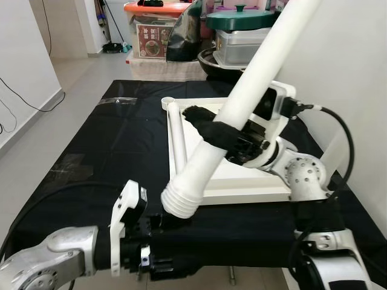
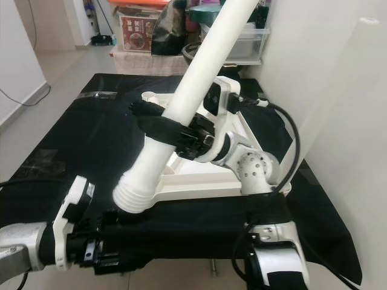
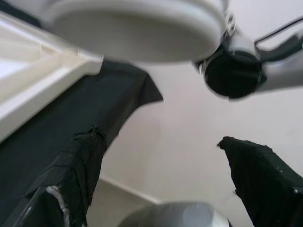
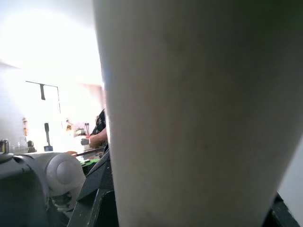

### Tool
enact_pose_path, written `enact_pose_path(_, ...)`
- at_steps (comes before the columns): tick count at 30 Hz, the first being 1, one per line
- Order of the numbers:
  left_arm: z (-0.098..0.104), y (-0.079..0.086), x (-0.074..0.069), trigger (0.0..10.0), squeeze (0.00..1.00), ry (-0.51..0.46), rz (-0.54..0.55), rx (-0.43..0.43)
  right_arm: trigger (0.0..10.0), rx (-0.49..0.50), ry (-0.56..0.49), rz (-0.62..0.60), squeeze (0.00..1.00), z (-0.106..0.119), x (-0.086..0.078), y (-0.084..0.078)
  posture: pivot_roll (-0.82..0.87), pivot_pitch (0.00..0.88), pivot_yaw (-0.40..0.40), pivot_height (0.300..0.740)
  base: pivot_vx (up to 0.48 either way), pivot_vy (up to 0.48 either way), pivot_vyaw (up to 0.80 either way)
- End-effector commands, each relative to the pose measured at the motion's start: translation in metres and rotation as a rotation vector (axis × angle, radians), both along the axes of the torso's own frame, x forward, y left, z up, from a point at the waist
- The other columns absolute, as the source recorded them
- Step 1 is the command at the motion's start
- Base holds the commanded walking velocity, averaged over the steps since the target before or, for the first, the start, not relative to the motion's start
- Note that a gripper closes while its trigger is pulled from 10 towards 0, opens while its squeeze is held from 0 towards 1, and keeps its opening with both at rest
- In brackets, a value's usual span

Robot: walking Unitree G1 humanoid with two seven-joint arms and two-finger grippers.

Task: Building children table

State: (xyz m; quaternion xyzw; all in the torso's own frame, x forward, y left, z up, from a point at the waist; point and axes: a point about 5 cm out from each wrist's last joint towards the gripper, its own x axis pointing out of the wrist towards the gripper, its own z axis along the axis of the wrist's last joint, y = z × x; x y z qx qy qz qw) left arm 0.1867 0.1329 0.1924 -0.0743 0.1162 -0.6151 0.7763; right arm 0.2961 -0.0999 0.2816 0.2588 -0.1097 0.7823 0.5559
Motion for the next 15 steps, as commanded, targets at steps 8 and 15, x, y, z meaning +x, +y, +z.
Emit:
enact_pose_path(8, 0.011, 0.007, -0.005, 10.0, 0.00, 0.017, -0.056, -0.006, 0.0, -0.043, -0.033, 0.157, 0.00, -0.008, -0.015, 0.004, 0.11, 0.000, -0.039, 0.740, 0.000, 0.000, 0.00)
enact_pose_path(15, 0.012, 0.006, -0.004, 10.0, 0.00, 0.040, -0.100, -0.015, 0.0, -0.072, -0.051, 0.238, 0.00, -0.014, -0.026, 0.010, 0.11, 0.000, -0.037, 0.740, 0.000, 0.000, 0.00)
